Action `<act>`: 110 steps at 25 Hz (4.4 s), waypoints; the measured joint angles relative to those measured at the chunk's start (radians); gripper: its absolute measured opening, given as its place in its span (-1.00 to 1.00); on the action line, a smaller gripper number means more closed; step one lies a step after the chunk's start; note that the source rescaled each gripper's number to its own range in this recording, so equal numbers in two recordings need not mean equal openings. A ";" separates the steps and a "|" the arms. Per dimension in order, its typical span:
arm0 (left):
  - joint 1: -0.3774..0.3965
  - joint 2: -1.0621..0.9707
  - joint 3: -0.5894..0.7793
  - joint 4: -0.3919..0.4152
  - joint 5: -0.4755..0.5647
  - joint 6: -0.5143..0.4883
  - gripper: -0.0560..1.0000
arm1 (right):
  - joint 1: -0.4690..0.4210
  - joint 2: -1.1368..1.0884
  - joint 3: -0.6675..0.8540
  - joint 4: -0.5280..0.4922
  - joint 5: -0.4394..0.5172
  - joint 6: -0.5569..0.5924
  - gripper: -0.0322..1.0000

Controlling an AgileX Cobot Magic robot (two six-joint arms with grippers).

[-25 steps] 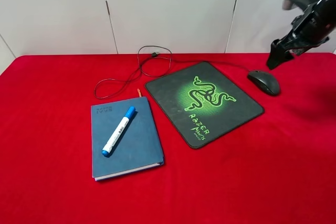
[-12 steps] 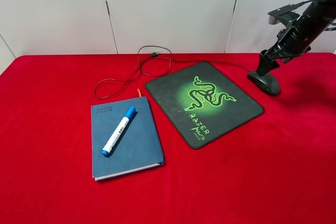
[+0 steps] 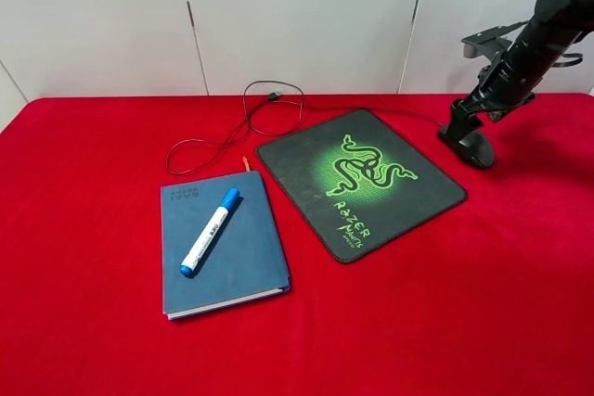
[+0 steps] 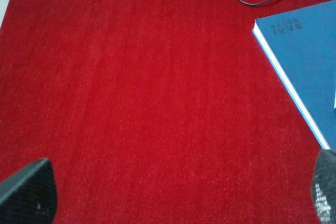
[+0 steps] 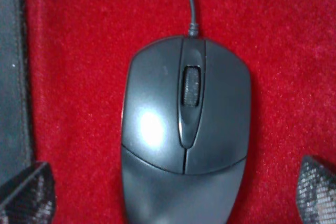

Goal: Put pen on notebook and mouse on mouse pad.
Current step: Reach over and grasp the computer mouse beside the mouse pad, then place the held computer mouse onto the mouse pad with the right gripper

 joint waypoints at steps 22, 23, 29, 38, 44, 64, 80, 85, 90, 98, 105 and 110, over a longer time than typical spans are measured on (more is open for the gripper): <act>0.000 0.000 0.000 0.000 0.000 0.000 0.91 | 0.000 0.080 -0.003 -0.037 -0.047 0.003 -0.45; 0.000 0.000 0.000 0.000 0.000 0.000 0.91 | 0.000 0.080 -0.003 -0.037 -0.047 0.004 -0.81; 0.000 0.000 0.000 0.000 0.000 0.000 0.91 | 0.000 0.080 -0.003 -0.037 -0.047 0.004 -0.93; 0.000 0.000 0.000 0.000 0.000 0.000 0.91 | 0.000 0.059 -0.036 -0.040 -0.016 0.037 -0.93; 0.000 0.000 0.000 0.000 0.000 0.000 0.91 | 0.000 -0.005 -0.097 -0.028 0.059 0.092 -0.93; 0.000 0.000 0.000 0.000 0.000 0.000 0.91 | 0.136 -0.160 -0.103 0.030 0.289 0.291 -0.93; 0.000 0.000 0.000 0.000 0.000 0.000 0.91 | 0.437 -0.123 -0.103 -0.032 0.235 0.456 -0.93; 0.000 0.000 0.000 0.000 0.000 0.000 0.91 | 0.486 -0.085 -0.103 -0.048 0.185 0.494 -0.93; 0.000 0.000 0.000 0.000 0.000 0.000 0.91 | 0.492 -0.027 -0.103 -0.074 0.150 0.512 -0.93; 0.000 0.000 0.000 0.000 0.000 0.000 0.91 | 0.492 0.052 -0.103 -0.132 0.104 0.521 -0.93; 0.000 0.000 0.000 0.000 0.000 0.000 0.91 | 0.492 0.065 -0.101 -0.173 0.091 0.521 -0.93; 0.000 0.000 0.000 0.000 0.000 0.000 0.91 | 0.492 0.065 -0.101 -0.174 0.093 0.521 -0.93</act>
